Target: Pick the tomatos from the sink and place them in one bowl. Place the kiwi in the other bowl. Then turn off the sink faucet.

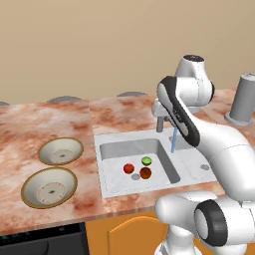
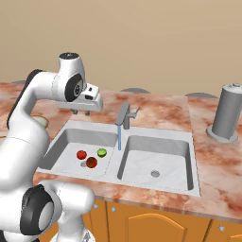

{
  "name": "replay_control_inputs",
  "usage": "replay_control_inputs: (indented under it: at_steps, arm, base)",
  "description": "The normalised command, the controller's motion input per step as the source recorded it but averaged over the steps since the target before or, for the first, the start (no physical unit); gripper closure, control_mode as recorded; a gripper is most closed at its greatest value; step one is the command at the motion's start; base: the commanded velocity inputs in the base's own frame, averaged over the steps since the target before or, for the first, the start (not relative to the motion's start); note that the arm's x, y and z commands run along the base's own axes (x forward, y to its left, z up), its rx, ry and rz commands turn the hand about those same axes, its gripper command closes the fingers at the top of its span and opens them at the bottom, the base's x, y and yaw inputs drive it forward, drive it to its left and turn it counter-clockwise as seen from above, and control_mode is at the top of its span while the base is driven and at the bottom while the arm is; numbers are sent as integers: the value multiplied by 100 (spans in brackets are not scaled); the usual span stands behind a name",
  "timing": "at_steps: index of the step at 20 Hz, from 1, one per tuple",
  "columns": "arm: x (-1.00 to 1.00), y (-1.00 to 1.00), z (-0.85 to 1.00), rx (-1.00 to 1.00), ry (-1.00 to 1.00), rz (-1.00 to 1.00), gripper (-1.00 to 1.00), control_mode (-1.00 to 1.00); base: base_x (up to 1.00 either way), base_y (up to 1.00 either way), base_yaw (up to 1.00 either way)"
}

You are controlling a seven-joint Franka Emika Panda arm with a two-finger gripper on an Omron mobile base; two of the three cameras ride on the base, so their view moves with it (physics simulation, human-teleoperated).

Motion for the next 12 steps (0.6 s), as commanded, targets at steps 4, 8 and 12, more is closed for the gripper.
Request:
replay_control_inputs:
  at_steps: [4, 8, 12]
  arm:
    - [-15, 0, -21, -7, 0, 0, -100, -100]
    - [-38, 1, -57, -11, 0, 0, -100, -100]
    - [-21, 0, -30, 0, 0, 0, -100, -100]
  base:
    - [0, 0, 0]
    - [0, 0, 0]
    - [0, 0, 0]
